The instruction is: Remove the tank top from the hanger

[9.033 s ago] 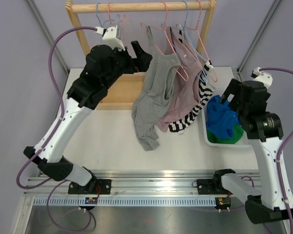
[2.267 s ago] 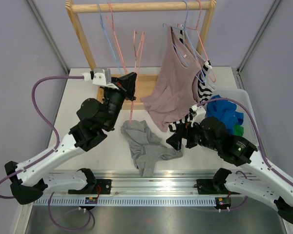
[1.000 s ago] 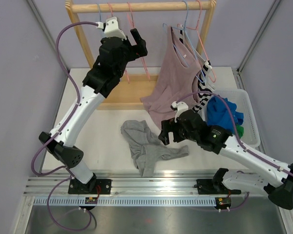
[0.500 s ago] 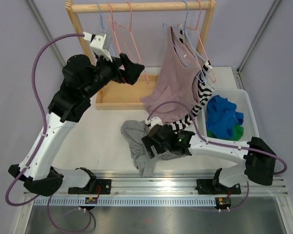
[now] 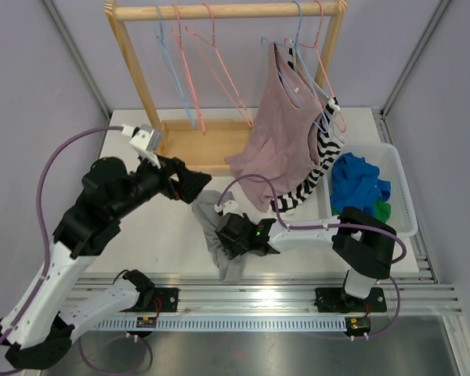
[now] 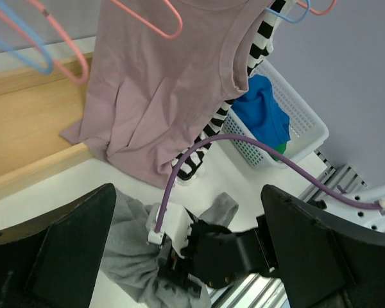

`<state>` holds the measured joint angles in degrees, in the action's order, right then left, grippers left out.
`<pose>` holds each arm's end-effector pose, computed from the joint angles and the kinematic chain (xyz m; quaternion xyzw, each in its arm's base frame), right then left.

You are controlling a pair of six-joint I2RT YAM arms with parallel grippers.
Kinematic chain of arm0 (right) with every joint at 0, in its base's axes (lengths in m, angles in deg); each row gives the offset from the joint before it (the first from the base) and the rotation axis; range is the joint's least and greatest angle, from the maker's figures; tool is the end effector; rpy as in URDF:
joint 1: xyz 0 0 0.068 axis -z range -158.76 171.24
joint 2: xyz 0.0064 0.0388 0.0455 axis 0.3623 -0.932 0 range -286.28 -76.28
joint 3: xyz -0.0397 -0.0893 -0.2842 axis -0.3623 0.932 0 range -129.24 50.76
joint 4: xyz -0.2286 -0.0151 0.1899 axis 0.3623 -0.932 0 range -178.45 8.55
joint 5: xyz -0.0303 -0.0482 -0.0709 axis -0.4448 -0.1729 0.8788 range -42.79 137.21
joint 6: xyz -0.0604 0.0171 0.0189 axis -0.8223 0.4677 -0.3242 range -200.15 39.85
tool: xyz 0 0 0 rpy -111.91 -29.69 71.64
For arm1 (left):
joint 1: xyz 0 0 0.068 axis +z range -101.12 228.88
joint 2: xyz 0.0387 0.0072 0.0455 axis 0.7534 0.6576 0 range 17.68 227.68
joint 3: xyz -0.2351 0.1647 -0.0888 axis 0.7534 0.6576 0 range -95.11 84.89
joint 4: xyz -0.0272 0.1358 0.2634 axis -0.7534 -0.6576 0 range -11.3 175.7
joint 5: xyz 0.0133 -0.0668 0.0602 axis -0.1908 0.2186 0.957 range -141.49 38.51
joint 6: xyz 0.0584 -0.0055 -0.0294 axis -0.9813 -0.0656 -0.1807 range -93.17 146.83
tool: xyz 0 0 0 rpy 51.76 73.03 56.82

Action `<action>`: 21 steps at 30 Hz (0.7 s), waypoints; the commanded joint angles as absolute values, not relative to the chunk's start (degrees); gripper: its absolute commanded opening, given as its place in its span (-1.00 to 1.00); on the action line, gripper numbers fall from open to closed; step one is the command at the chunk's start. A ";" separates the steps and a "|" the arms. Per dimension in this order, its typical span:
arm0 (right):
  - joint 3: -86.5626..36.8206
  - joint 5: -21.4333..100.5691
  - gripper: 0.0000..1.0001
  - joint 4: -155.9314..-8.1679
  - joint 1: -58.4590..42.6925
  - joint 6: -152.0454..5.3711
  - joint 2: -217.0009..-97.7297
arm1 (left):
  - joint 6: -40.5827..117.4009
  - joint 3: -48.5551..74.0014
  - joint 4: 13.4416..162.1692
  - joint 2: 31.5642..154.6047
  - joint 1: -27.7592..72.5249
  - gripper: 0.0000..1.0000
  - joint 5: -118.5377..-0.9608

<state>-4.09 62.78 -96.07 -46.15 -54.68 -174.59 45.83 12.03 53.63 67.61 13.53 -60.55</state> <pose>0.1569 0.3404 0.1468 -0.3059 0.9029 0.1077 0.2822 0.1524 -0.1182 0.4831 0.1586 0.7439 -0.3488 0.5476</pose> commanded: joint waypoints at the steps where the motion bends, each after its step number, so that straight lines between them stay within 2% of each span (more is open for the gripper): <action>1: -4.08 63.99 0.25 -92.71 -46.52 -52.91 -178.94 | 46.87 15.62 51.52 60.33 13.20 0.98 -55.19; 2: -3.82 64.78 -0.17 -92.70 -46.69 -52.56 -178.51 | 46.52 16.50 49.95 59.17 13.20 0.98 -54.92; 4: -3.56 65.05 -0.39 -92.79 -46.78 -52.12 -177.10 | 45.55 17.82 48.27 56.80 13.20 0.98 -54.13; 7: -3.64 67.15 -1.00 -95.41 -46.87 -51.59 -172.54 | 44.15 21.51 46.59 51.79 13.20 0.98 -52.11; 15: -8.29 79.72 -1.00 -113.59 -46.87 -48.87 -155.33 | 44.58 35.83 52.47 38.35 13.29 0.98 -45.96; 21: -11.98 89.30 -1.00 -130.72 -46.87 -42.72 -140.55 | 45.20 37.17 50.63 35.61 13.73 0.98 -38.49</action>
<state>-7.96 79.96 -118.47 -46.39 -47.64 -147.53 45.07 37.01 47.88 36.99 13.53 -44.13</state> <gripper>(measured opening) 0.059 0.988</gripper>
